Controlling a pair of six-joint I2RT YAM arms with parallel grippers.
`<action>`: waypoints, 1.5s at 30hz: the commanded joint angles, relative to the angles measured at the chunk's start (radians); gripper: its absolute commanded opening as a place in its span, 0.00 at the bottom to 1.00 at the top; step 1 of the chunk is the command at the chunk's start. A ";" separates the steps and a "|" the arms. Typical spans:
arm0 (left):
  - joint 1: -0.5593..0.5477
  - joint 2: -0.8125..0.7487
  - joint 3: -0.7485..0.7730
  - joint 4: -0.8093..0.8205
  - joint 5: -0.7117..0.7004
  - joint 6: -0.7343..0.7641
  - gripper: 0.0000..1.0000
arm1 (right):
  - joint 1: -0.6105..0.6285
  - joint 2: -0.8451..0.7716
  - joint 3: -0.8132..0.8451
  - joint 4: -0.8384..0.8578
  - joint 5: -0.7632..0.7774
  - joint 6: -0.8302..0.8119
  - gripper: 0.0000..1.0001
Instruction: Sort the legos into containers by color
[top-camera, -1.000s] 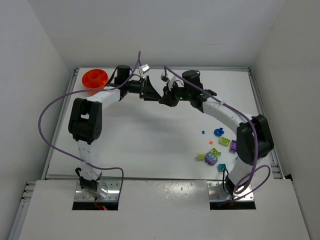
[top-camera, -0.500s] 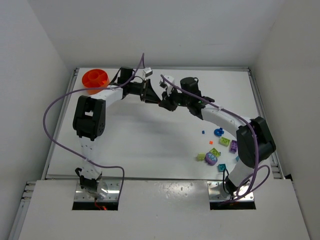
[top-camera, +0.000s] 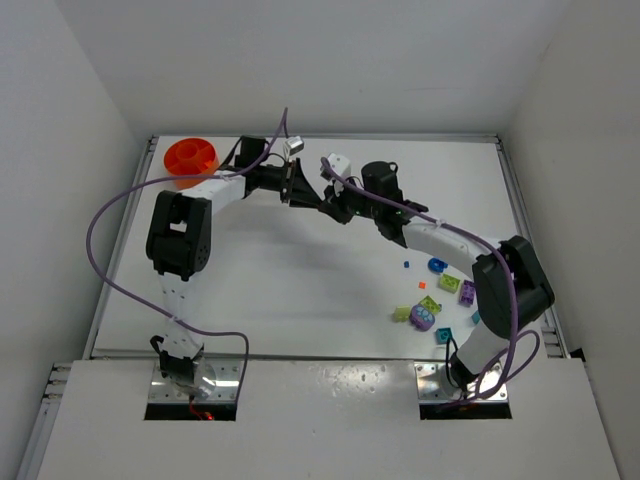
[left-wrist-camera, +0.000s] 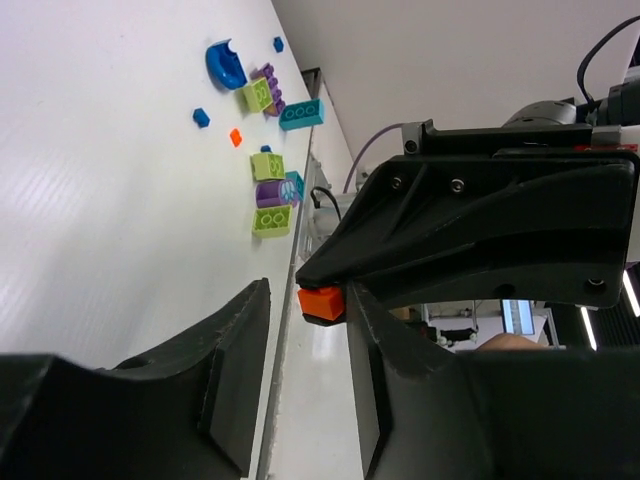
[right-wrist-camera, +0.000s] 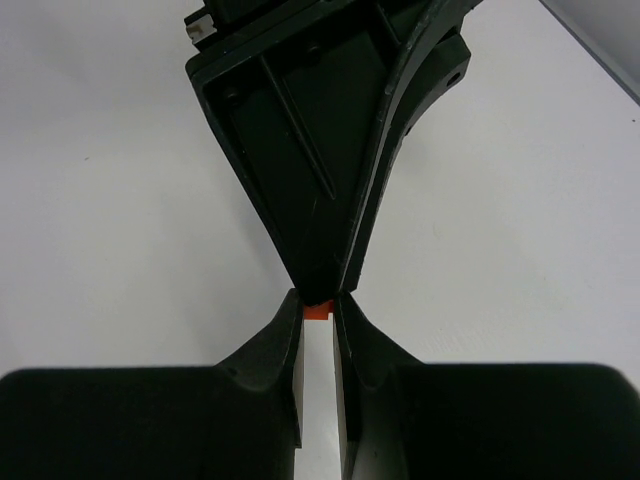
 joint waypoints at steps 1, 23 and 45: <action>-0.041 -0.001 0.015 -0.036 0.238 -0.006 0.43 | -0.011 -0.035 0.010 0.205 0.113 -0.021 0.00; -0.001 -0.033 0.015 -0.036 0.196 0.060 0.00 | -0.002 -0.090 -0.068 0.213 0.165 -0.039 0.32; 0.267 -0.027 0.259 -0.184 -0.233 0.213 0.00 | -0.002 -0.206 -0.186 0.025 0.119 -0.085 0.43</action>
